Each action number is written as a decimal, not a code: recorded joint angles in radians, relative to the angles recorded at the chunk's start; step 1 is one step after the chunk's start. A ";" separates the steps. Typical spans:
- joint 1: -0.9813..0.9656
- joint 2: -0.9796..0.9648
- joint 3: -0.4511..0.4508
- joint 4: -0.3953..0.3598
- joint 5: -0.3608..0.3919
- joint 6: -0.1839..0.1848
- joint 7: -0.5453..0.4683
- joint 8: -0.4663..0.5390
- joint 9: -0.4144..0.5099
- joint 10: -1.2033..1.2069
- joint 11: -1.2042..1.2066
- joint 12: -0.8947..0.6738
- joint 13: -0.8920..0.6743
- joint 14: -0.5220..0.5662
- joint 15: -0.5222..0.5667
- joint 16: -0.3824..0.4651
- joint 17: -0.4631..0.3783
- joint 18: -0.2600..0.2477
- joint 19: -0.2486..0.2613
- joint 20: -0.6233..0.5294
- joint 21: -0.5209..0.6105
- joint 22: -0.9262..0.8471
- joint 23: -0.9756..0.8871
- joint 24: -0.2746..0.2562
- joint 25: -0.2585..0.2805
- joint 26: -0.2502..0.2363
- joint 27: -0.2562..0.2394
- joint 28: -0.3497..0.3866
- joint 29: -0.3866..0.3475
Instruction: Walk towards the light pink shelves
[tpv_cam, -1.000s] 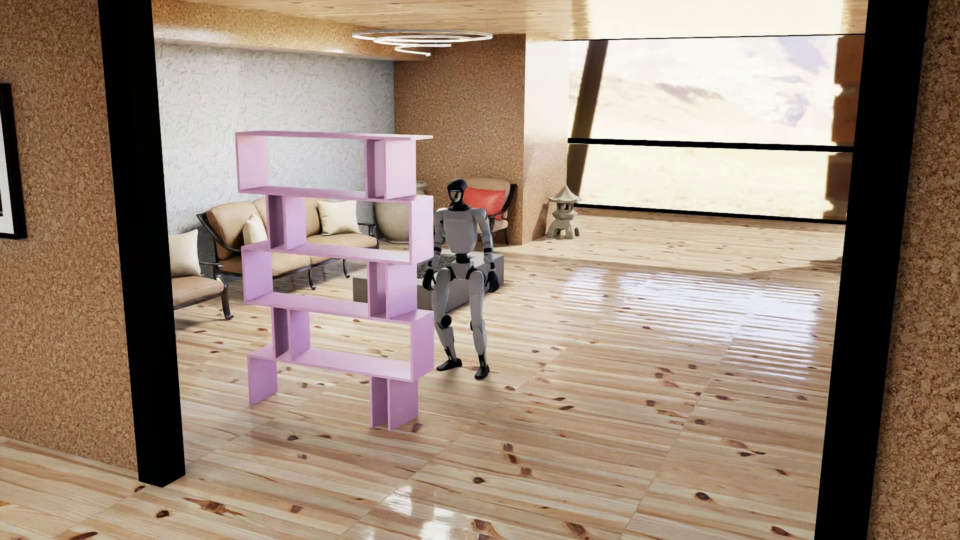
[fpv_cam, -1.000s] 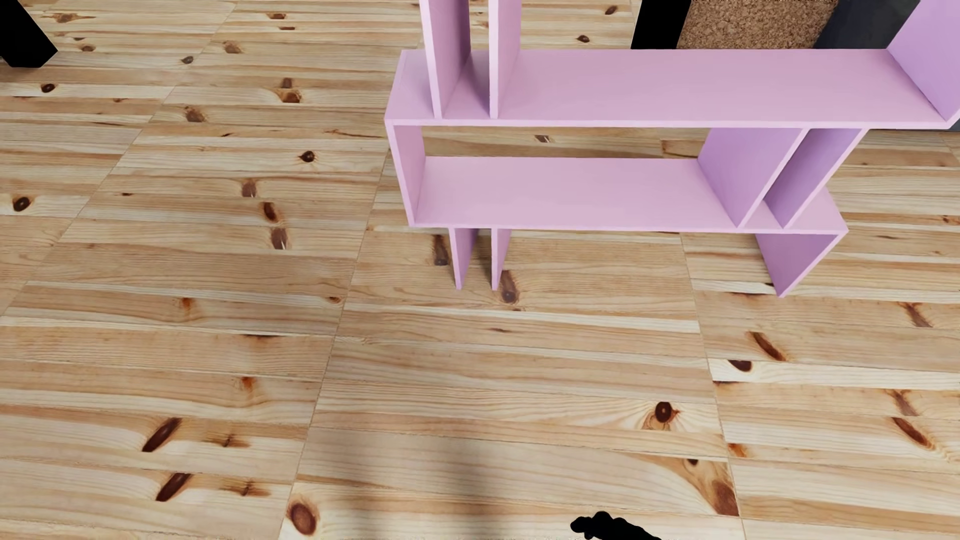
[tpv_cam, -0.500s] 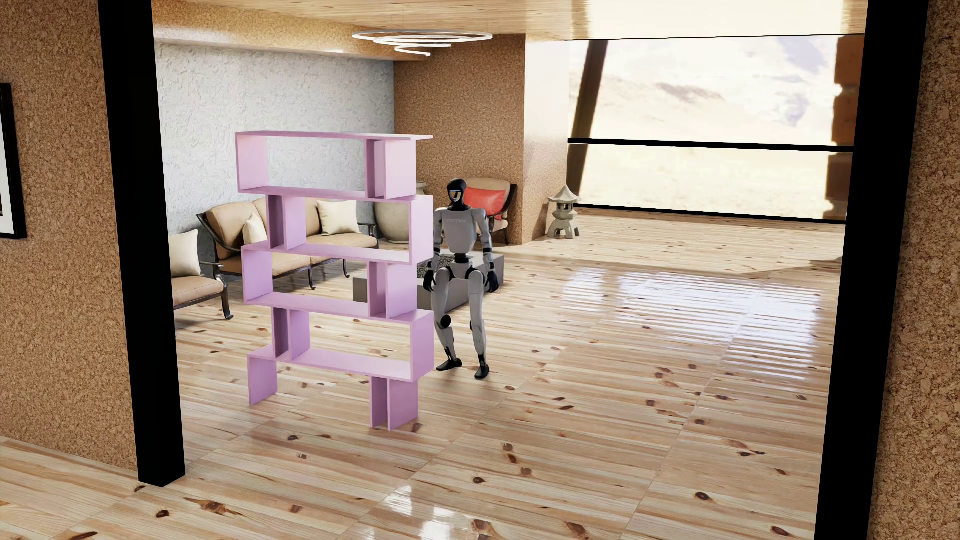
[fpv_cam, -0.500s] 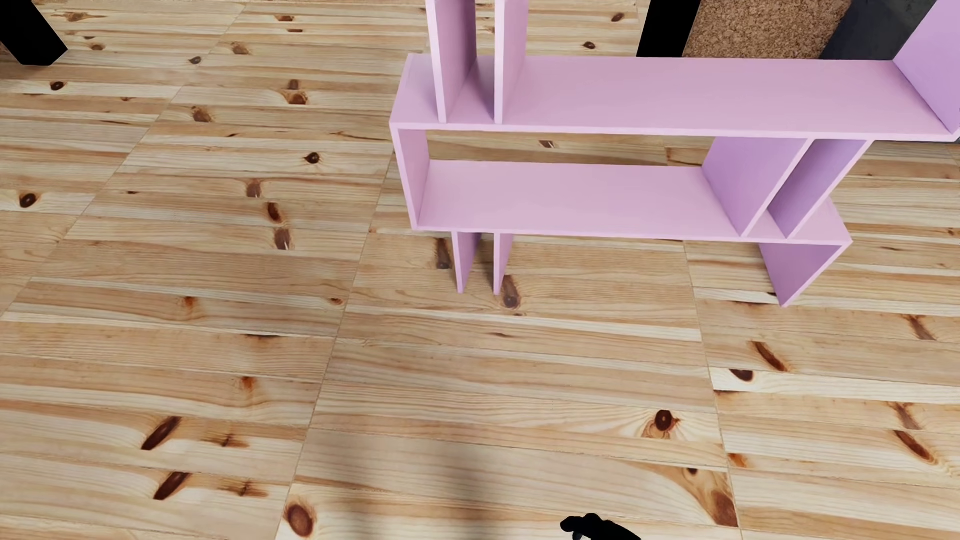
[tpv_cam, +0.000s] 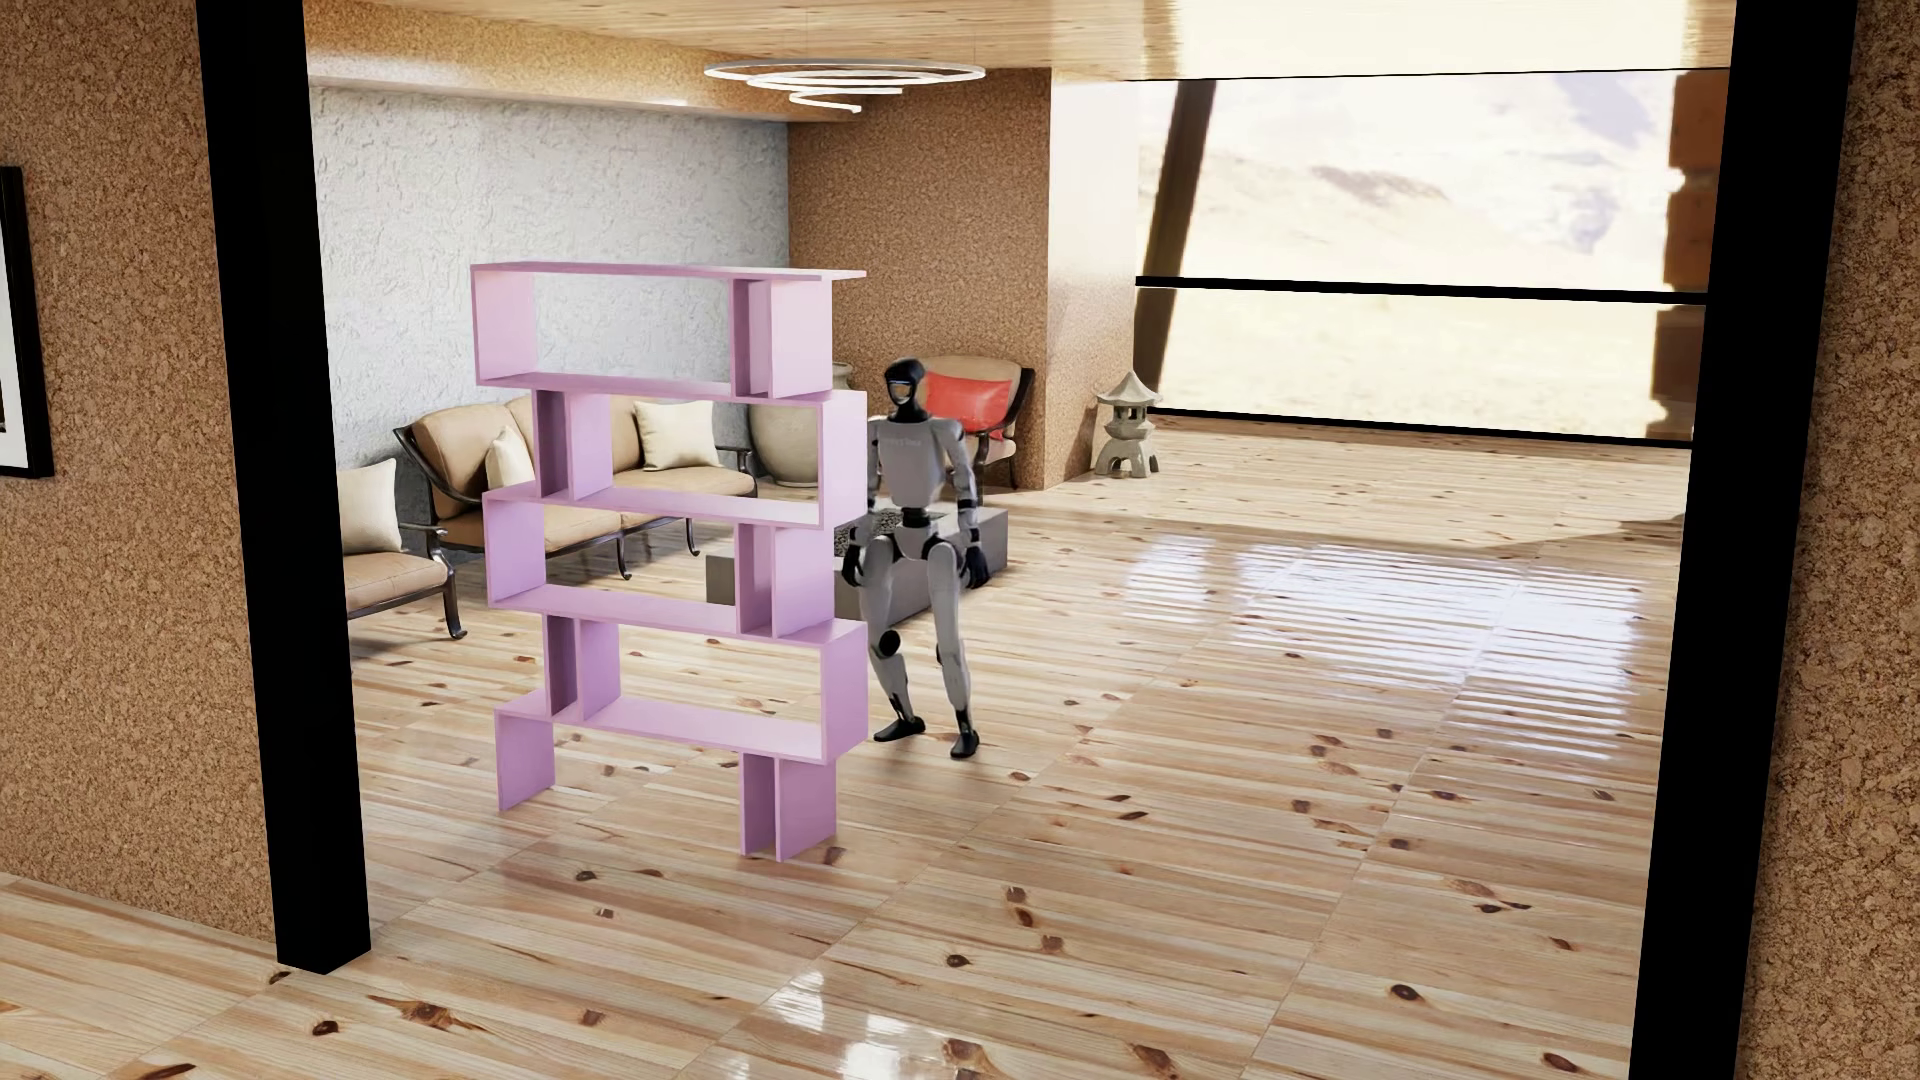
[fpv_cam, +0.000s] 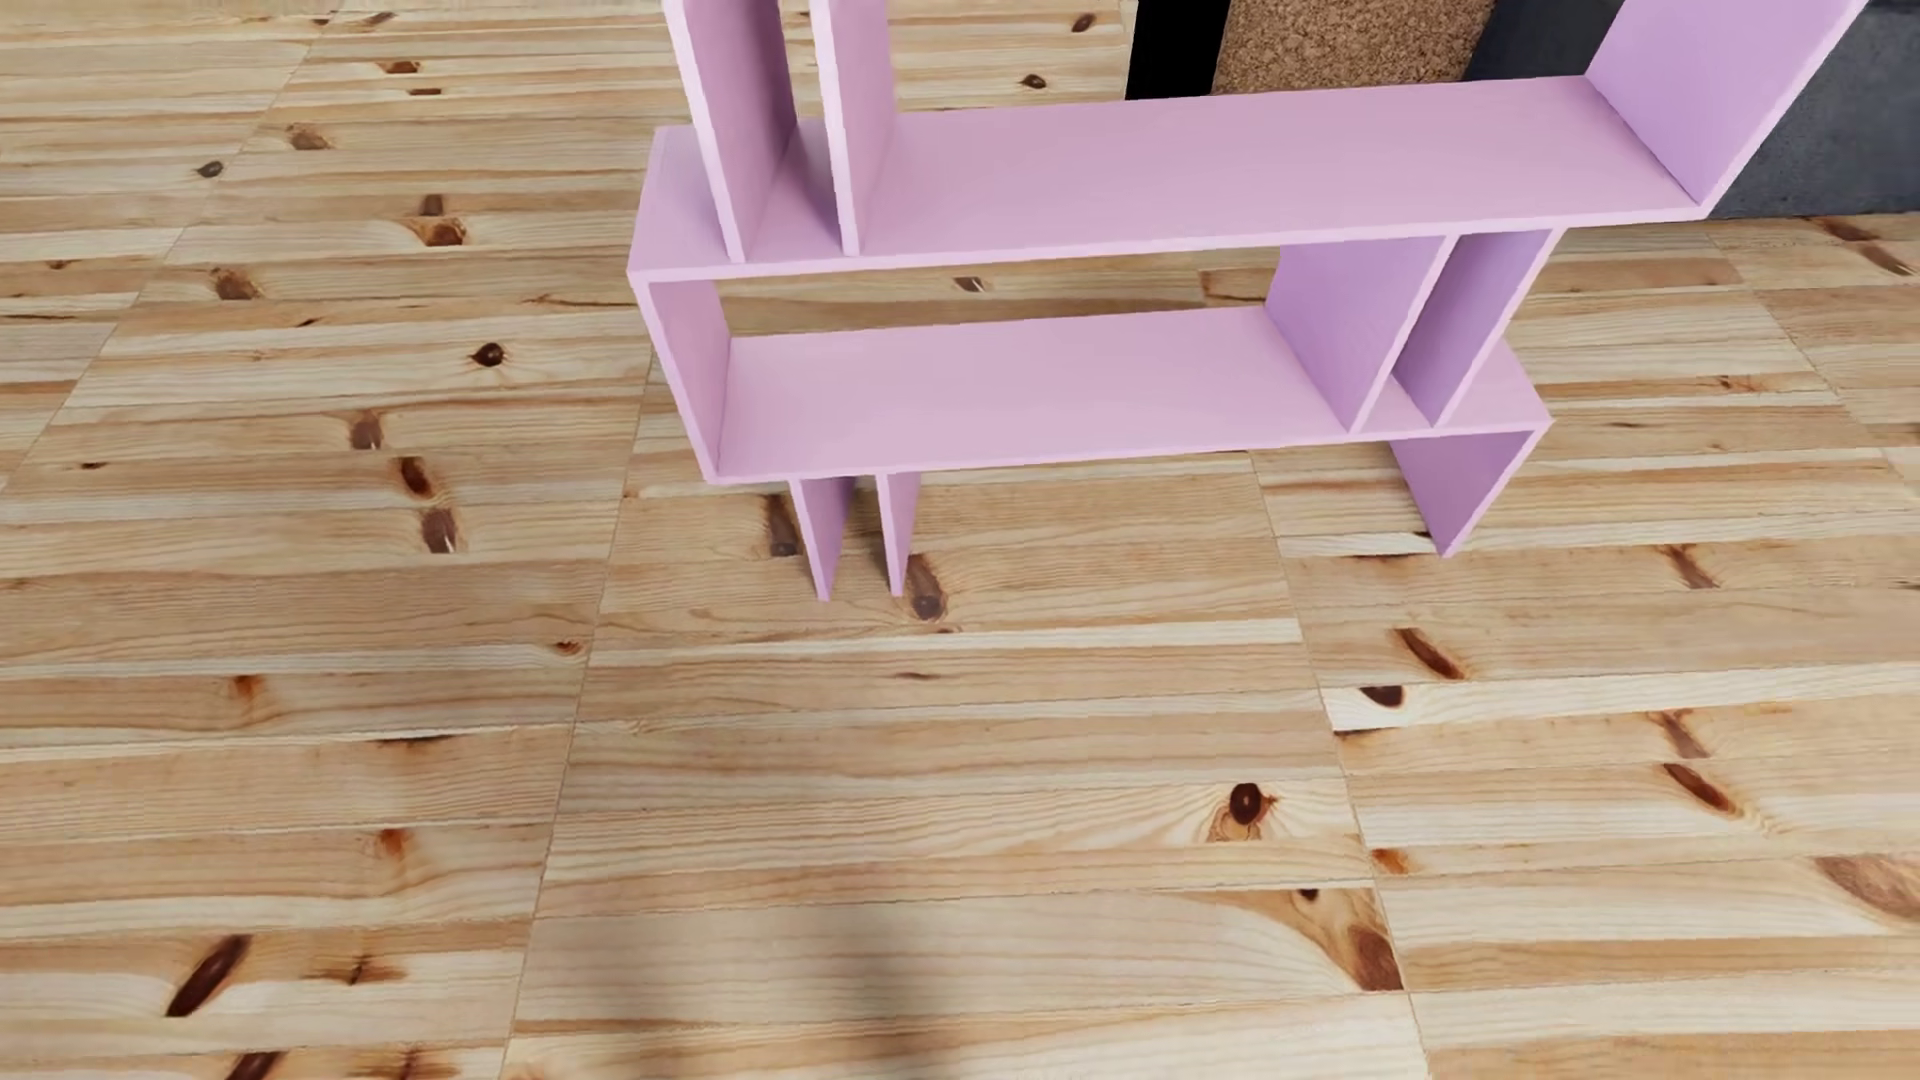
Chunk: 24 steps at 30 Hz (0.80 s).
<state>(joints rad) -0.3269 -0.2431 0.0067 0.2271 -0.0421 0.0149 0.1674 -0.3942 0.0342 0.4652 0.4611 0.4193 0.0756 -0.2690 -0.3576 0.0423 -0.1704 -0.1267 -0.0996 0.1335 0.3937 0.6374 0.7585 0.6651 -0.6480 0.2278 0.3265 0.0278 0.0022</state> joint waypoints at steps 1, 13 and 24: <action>-0.034 -0.008 0.003 0.037 0.024 0.003 0.016 0.021 0.001 0.090 0.016 0.001 0.001 -0.012 -0.010 0.009 0.001 0.017 -0.006 0.002 0.007 0.003 -0.008 0.001 -0.008 0.004 -0.001 -0.002 0.001; -0.287 0.067 0.065 -0.205 0.187 0.026 0.003 0.290 0.000 0.085 -0.001 0.038 -0.042 0.094 -0.065 -0.004 -0.034 -0.063 -0.026 -0.049 0.037 -0.057 -0.158 -0.012 -0.034 -0.027 -0.014 0.003 0.036; -0.043 -0.093 0.081 -0.178 0.139 0.002 0.222 0.331 0.006 -0.050 0.559 -0.048 0.004 0.023 0.185 -0.016 -0.086 0.254 0.347 -0.049 0.031 -0.070 0.032 -0.027 0.054 -0.046 0.035 0.050 0.019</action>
<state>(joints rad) -0.3703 -0.3359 0.0876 0.0488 0.0966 0.0168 0.3892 -0.0632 0.0398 0.4156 1.0199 0.3712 0.0795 -0.2458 -0.1729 0.0267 -0.2565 0.1277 0.2471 0.0842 0.4243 0.5675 0.7908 0.6384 -0.5936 0.1823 0.3618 0.0774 0.0212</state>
